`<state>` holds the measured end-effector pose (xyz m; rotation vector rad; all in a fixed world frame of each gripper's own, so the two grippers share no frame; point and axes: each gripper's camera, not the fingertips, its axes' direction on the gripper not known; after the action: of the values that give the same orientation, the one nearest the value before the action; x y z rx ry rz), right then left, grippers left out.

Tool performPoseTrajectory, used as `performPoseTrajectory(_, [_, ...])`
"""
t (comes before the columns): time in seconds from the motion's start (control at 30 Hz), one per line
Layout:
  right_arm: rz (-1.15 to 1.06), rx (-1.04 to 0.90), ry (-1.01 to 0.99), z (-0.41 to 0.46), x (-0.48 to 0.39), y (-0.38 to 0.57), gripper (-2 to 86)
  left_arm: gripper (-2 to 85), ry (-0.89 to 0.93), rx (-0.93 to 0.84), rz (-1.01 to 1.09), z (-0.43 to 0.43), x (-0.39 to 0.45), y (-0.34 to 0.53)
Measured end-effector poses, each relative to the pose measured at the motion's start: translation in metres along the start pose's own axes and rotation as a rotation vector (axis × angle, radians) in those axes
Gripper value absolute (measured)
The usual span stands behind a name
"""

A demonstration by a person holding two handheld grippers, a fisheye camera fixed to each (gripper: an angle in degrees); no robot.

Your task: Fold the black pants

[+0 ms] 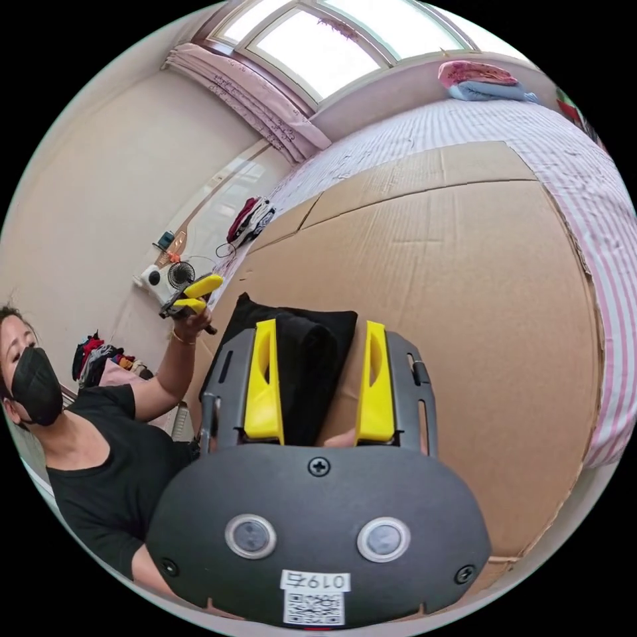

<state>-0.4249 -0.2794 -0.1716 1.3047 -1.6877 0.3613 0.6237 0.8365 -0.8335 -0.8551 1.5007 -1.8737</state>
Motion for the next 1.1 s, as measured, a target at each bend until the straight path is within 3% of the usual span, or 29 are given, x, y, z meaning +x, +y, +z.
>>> performPoseTrajectory(0.17, [-0.038, -0.071, 0.001, 0.030, -0.038, 0.000, 11.7, 11.6, 0.065, -0.095, 0.096, 0.070, 0.000, -0.032])
performPoseTrajectory(0.3, [-0.125, -0.014, -0.065, 0.017, -0.063, 0.007, 7.1, 12.0, 0.130, -0.201, 0.207, 0.117, 0.008, -0.048])
performPoseTrajectory(0.47, [-0.433, 0.077, -0.019, -0.015, -0.126, 0.034, 3.8, 13.3, 0.242, -0.303, 0.284, 0.147, 0.000, -0.065])
performPoseTrajectory(0.63, [-0.592, 0.163, -0.073, -0.049, -0.153, 0.050, 1.4, 13.3, 0.379, -0.409, 0.360, 0.169, -0.015, -0.079])
performPoseTrajectory(0.77, [-0.602, 0.168, -0.086, -0.071, -0.146, 0.044, 0.4, 9.8, 0.555, -0.453, 0.370, 0.178, -0.035, -0.085])
performPoseTrajectory(0.9, [-0.580, 0.210, -0.132, -0.097, -0.130, 0.031, 0.2, 4.4, 0.621, -0.408, 0.307, 0.181, -0.064, -0.089])
performPoseTrajectory(1.1, [-0.300, 0.120, -0.081, -0.102, -0.061, -0.027, 1.1, 2.0, 0.512, -0.540, 0.153, 0.214, -0.095, -0.091])
